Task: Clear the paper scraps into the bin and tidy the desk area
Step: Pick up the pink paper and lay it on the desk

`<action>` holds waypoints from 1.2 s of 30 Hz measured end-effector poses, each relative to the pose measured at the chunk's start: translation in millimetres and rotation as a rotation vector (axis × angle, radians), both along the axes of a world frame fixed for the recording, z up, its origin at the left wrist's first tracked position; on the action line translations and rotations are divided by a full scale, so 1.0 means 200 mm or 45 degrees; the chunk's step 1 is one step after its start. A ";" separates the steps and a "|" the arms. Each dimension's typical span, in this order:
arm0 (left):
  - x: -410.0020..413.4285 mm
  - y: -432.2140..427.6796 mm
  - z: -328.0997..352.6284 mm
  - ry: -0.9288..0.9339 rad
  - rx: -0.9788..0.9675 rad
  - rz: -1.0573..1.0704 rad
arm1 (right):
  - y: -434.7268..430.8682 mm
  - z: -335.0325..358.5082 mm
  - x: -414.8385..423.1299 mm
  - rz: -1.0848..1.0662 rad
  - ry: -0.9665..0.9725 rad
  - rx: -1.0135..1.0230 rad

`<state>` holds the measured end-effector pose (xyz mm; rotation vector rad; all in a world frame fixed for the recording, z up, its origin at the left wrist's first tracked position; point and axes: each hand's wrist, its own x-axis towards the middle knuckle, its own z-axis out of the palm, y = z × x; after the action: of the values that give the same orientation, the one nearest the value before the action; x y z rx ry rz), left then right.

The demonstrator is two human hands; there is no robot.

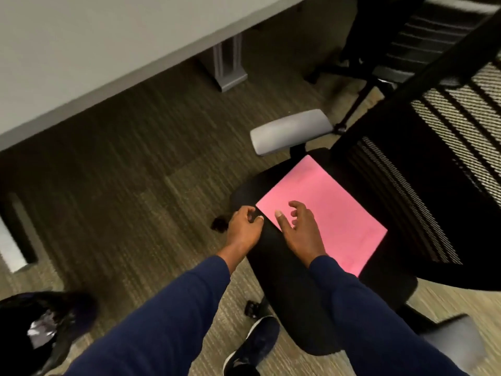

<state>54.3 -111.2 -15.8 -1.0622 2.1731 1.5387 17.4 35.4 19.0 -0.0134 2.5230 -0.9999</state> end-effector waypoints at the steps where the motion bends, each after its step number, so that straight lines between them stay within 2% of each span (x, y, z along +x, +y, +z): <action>1: -0.02 0.03 -0.01 -0.037 0.008 -0.010 | 0.06 -0.01 -0.01 -0.017 -0.014 0.029; 8: -0.17 0.30 -0.07 -0.086 0.110 0.149 | 0.56 -0.10 -0.02 -0.293 -0.176 0.198; 12: -0.21 0.37 -0.11 -0.057 0.198 0.382 | 0.70 -0.15 0.02 -0.312 -0.303 0.240; 16: -0.24 0.43 -0.09 -0.089 0.398 0.583 | 0.73 -0.19 0.06 -0.300 -0.378 0.222; 21: -0.21 0.54 -0.09 -0.180 0.480 0.438 | 0.72 -0.17 0.04 -0.284 -0.409 0.223; 25: -0.18 0.62 -0.03 -0.139 0.458 0.311 | 0.74 -0.13 0.00 -0.300 -0.428 0.176; 30: -0.17 0.65 0.11 0.057 0.422 0.243 | 0.79 -0.04 -0.08 -0.399 -0.402 0.092; 32: -0.16 0.64 0.18 0.159 0.345 0.140 | 0.80 0.01 -0.12 -0.431 -0.297 0.075; 36: -0.18 0.55 0.35 0.288 0.315 -0.003 | 0.81 0.16 -0.20 -0.573 -0.101 -0.143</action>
<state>19.3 -0.5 53.7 -0.8419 2.0463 1.9486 -21.9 197.6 51.0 0.5711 2.4445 -1.2791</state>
